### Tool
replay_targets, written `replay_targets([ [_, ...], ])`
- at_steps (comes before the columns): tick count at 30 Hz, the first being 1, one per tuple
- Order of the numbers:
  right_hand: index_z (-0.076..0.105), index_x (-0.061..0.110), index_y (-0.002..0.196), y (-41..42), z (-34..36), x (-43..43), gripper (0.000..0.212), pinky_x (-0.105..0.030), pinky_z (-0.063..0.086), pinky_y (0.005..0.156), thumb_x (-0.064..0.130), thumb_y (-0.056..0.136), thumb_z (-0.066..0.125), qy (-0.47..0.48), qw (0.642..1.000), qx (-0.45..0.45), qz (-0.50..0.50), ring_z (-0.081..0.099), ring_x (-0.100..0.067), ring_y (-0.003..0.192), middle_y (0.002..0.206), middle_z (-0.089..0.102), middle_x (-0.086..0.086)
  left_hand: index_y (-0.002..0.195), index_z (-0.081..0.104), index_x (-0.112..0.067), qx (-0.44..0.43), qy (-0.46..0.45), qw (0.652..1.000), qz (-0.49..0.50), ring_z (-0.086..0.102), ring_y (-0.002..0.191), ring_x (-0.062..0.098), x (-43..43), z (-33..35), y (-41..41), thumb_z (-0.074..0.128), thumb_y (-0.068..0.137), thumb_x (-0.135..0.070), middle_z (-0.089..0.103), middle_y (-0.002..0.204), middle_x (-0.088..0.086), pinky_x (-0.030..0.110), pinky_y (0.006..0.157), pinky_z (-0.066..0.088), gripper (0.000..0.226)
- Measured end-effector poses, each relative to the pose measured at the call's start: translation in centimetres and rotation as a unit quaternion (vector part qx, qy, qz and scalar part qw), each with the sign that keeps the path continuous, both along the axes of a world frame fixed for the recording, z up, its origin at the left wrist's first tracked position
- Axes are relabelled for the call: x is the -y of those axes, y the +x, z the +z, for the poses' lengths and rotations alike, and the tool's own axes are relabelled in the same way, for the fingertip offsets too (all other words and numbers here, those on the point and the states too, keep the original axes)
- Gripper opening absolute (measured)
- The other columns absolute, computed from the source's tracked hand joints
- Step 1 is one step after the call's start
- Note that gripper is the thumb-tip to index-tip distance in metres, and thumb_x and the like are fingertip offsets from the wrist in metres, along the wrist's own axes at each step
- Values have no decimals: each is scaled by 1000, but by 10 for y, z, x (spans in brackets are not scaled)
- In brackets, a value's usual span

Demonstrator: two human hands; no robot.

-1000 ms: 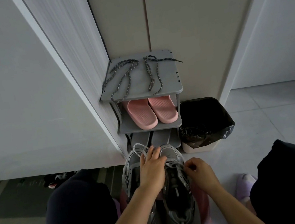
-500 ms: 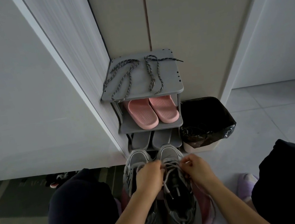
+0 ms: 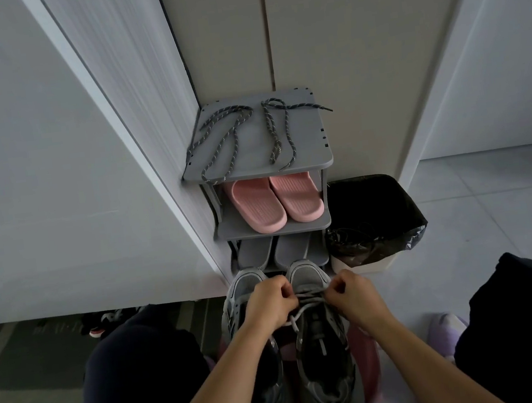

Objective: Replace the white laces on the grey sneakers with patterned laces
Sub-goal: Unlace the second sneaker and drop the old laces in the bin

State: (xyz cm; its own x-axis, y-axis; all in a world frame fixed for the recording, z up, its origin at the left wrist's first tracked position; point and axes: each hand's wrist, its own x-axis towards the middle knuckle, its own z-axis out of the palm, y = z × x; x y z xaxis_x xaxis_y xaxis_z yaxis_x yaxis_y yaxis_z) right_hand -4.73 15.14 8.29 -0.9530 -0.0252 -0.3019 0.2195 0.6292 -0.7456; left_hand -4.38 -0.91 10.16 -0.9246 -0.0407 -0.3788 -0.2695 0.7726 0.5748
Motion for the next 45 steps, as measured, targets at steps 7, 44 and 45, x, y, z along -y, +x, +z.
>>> replay_targets([
  [7,51,17,71,-3,-3,-4,17,-24,44,56,13,82,63,-46,999,10,4,51,-15,61,66,55,1,100,59,-13,-4,-44,996,-78,61,96,24,-2,2,-4,56,89,-24,66,103,6,33,84,47,16],
  [44,52,4,77,7,-1,-11,14,-22,35,49,6,91,53,-264,954,98,-104,46,-15,55,65,53,-9,71,42,-20,31,-13,996,-85,46,58,12,1,2,-12,53,89,-15,50,70,-2,24,54,33,21],
  [45,54,4,81,8,-3,-10,11,-21,35,50,9,90,56,-264,955,100,-90,46,-14,56,67,53,-7,81,50,-17,37,-2,996,-77,52,67,16,1,1,-12,53,90,-16,57,78,3,24,59,36,10],
])
